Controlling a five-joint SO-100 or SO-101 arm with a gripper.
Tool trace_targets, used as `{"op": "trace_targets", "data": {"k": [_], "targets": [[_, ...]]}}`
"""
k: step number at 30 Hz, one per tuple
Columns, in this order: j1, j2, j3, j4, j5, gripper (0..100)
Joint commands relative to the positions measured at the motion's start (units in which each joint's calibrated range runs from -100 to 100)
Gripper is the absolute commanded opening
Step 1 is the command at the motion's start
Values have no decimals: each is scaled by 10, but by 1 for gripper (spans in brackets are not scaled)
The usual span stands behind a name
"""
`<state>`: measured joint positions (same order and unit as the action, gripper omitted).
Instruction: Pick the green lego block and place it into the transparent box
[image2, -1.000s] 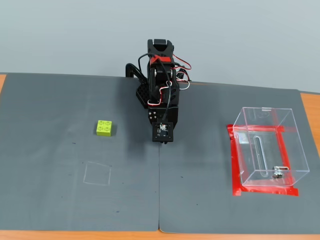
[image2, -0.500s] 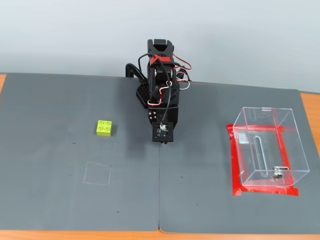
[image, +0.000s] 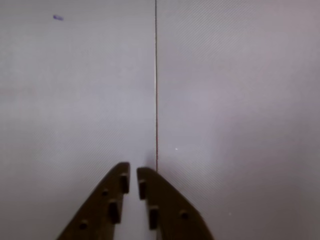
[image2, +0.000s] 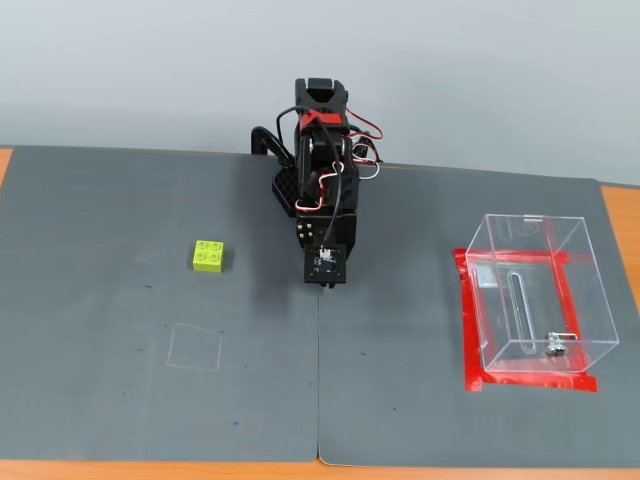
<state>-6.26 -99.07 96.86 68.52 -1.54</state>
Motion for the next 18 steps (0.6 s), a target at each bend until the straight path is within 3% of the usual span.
{"op": "trace_targets", "data": {"k": [1, 10, 18], "targets": [[-6, -2, -38, -8, -2, 2], [-2, 124, -105, -82, -4, 2], [0, 232, -195, -125, -39, 2]]}}
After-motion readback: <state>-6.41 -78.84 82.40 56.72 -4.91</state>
